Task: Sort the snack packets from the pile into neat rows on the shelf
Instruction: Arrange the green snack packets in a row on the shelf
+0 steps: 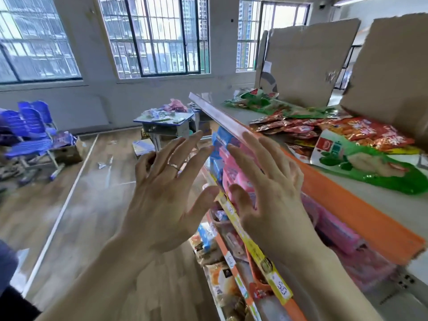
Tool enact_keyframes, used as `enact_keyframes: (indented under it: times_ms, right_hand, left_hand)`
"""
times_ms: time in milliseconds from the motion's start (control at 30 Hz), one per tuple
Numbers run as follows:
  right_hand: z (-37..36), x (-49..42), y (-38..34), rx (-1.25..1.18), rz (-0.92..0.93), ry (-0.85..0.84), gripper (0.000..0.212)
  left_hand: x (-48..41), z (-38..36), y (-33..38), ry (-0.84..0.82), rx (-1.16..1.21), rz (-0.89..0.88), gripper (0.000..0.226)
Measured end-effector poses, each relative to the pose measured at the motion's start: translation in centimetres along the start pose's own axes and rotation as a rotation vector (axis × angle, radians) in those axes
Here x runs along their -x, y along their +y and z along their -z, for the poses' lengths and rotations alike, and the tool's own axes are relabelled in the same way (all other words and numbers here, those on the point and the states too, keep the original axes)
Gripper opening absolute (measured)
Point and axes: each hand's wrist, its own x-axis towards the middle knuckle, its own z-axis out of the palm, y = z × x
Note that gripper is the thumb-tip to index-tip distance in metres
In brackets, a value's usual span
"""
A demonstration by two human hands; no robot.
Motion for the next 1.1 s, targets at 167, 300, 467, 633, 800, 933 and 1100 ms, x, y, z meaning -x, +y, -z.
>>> enact_keyframes:
  times_ms: [167, 300, 467, 633, 800, 933, 1100]
  right_hand:
    - [-2.1, -2.5, 0.7, -0.029, -0.016, -0.024, 0.056]
    - [-4.6, -4.5, 0.9, -0.003, 0.016, -0.009, 0.052]
    - [-8.8, -7.9, 0.6, 0.050, 0.001, -0.018, 0.053]
    - [-13.2, -12.6, -0.8, 0.090, -0.019, 0.016, 0.052]
    - [-18.2, -17.4, -2.8, 0.096, -0.062, 0.036, 0.053]
    - [-22.0, -20.0, -3.9, 0.082, -0.083, 0.037, 0.053]
    - [-24.9, -22.1, -3.5, 0.077, -0.102, 0.039, 0.052]
  left_hand:
    - [-1.4, -1.7, -2.4, 0.001, 0.011, 0.033, 0.061]
    - [-2.7, -3.6, -5.0, 0.006, 0.020, 0.034, 0.060]
    - [-4.6, -5.6, -9.8, 0.001, 0.008, -0.004, 0.060]
    - [-7.7, -6.2, -16.3, 0.017, 0.019, -0.023, 0.059]
    - [-9.6, -6.8, -22.6, 0.016, 0.040, -0.043, 0.055]
    - [-10.8, -8.0, -27.4, 0.000, 0.032, -0.045, 0.055]
    - [-12.4, -10.2, -31.0, 0.002, 0.085, -0.042, 0.056]
